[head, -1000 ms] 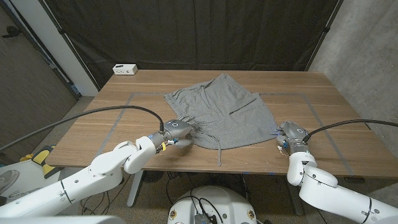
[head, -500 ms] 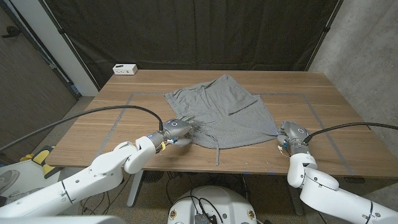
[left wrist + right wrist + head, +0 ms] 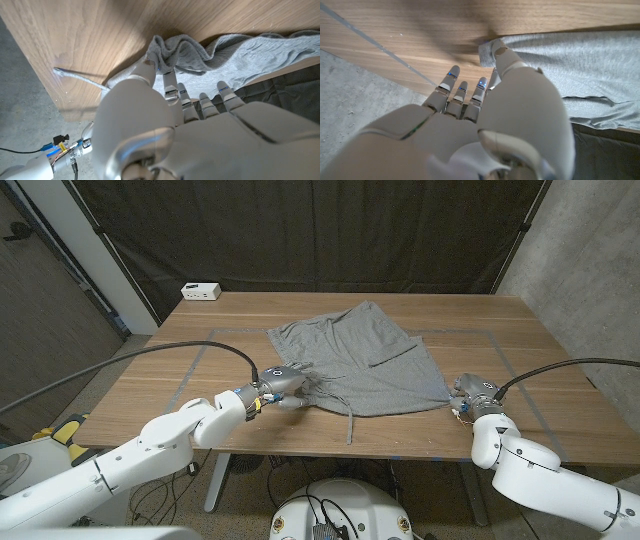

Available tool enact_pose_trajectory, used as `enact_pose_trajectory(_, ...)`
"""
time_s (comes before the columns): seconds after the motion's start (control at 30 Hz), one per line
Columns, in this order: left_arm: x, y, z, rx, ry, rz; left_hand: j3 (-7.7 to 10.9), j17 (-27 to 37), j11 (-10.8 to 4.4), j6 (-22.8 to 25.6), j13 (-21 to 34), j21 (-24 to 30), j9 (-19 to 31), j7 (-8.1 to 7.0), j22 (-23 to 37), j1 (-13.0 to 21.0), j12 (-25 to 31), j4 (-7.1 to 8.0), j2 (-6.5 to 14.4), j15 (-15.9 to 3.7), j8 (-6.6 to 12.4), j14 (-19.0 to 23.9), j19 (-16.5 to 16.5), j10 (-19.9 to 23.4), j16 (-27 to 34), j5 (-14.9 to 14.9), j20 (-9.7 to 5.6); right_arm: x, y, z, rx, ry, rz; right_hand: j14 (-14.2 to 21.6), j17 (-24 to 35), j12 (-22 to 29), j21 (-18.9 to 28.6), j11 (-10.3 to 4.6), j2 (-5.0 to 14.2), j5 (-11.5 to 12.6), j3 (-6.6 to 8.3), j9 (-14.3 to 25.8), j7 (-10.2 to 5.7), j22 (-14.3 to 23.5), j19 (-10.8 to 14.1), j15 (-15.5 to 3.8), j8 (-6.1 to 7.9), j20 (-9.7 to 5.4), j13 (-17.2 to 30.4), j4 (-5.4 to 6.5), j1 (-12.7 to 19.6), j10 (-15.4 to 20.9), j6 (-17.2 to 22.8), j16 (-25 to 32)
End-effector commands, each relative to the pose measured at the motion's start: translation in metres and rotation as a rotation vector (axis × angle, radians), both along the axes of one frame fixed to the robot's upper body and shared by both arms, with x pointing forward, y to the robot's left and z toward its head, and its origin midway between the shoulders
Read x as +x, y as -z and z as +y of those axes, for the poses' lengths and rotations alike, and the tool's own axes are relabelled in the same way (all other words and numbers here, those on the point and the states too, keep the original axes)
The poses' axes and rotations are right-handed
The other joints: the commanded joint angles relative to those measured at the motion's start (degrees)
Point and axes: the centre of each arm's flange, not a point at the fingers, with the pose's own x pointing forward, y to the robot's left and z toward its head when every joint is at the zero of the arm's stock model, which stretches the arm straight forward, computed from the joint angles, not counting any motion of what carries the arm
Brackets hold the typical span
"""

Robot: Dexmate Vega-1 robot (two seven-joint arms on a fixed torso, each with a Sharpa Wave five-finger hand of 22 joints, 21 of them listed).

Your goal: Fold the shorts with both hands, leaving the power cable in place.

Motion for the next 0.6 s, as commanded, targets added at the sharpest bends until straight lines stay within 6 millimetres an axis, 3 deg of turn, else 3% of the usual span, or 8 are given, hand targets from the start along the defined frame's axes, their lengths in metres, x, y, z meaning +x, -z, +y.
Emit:
enact_pose_trajectory(0.03,0.003,-0.025,0.015,-0.077,0.067,0.079,0.21,-0.01,-0.07,2.40,0.03,0.03,3.35,-1.61,-0.02,0.27,-0.19,-0.11,-0.66,-0.43,2.40,0.20,0.48,0.73,-0.17,0.67,-0.11,-0.033,-0.023,0.003,0.007,0.039,0.084,-0.56,0.15,-0.47,-0.29,-0.11,-0.58,-0.35,0.53,0.07,-0.45,0.06,-0.31,-3.28,-0.43,-0.05,0.28,0.15,0.06,-0.31,0.20,-0.39)
enact_pose_trajectory(0.3,0.003,-0.041,0.028,-0.113,0.097,0.133,0.20,-0.01,0.08,2.36,0.03,-0.03,3.79,-1.63,-0.01,0.43,-0.42,-0.09,-0.84,-0.14,2.49,0.17,0.51,0.79,-0.21,1.29,-0.02,-0.054,-0.034,0.002,0.020,0.023,0.056,-0.82,0.27,-0.65,-0.40,-0.05,-0.53,-0.35,0.84,0.04,-0.83,0.09,-0.53,-3.13,-0.83,-0.28,0.30,0.40,-0.07,-0.58,-0.22,-0.50)
enact_pose_trajectory(0.6,-0.003,-0.060,0.043,-0.169,0.157,0.206,0.19,-0.01,0.33,2.59,0.03,-0.13,4.33,-1.06,0.00,0.61,-0.58,-0.05,-0.96,0.15,2.69,0.16,0.49,1.10,-0.24,1.98,-0.10,-0.060,-0.042,0.002,0.033,0.023,0.025,-1.10,0.36,-0.88,-0.44,-0.20,-0.60,-0.35,1.09,0.03,-1.36,0.12,-0.59,-3.02,-0.99,-0.38,0.32,0.55,-0.23,-1.08,-0.05,-0.64)
